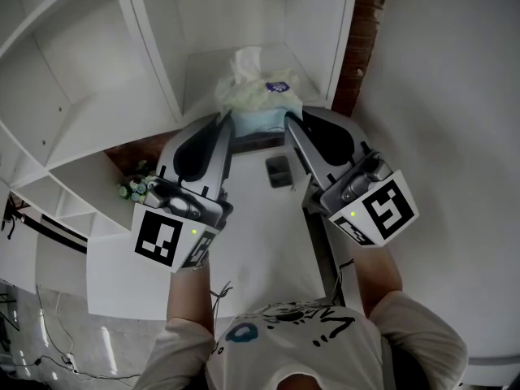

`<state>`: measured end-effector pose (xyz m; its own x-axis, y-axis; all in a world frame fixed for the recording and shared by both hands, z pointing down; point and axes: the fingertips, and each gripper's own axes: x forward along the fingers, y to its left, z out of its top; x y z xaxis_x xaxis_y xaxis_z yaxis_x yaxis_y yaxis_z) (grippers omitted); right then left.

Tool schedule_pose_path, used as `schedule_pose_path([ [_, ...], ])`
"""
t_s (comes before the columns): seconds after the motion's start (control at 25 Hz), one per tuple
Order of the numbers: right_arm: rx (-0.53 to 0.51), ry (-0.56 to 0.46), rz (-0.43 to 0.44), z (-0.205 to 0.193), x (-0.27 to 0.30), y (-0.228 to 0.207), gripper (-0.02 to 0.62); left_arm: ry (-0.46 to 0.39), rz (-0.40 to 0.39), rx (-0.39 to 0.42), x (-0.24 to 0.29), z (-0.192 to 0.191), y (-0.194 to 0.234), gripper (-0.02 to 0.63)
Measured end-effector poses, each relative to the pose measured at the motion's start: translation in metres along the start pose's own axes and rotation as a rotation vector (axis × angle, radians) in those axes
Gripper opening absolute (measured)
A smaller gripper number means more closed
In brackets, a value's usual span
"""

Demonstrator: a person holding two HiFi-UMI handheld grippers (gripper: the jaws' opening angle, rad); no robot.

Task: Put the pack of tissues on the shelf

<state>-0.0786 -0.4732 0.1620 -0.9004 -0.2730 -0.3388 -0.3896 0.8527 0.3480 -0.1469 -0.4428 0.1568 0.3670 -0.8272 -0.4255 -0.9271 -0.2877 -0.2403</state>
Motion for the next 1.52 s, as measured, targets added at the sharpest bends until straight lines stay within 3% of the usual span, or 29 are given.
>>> schedule_pose_path([
  [0.16,-0.001,0.040,-0.012,-0.002,0.020,-0.020,0.035,0.032,0.037,0.021,0.019,0.000,0.016,0.018],
  [0.44,-0.009,0.108,-0.020,-0.021,0.042,-0.042,0.035,0.171,0.090,0.044,0.041,-0.015,0.034,0.018],
  [0.68,0.009,0.198,-0.015,-0.041,0.061,-0.058,0.035,0.255,0.174,0.159,0.064,-0.025,0.052,0.020],
  [0.96,-0.026,0.318,-0.019,-0.059,0.077,-0.070,0.035,0.382,0.166,0.139,0.079,-0.048,0.065,0.020],
  [1.16,-0.065,0.387,-0.030,-0.067,0.086,-0.075,0.035,0.435,0.186,0.218,0.087,-0.058,0.071,0.020],
  [1.28,-0.067,0.426,-0.014,-0.073,0.089,-0.073,0.035,0.456,0.203,0.221,0.089,-0.061,0.073,0.020],
  [1.52,-0.048,0.491,-0.043,-0.081,0.093,-0.076,0.037,0.563,0.226,0.285,0.092,-0.073,0.072,0.021],
])
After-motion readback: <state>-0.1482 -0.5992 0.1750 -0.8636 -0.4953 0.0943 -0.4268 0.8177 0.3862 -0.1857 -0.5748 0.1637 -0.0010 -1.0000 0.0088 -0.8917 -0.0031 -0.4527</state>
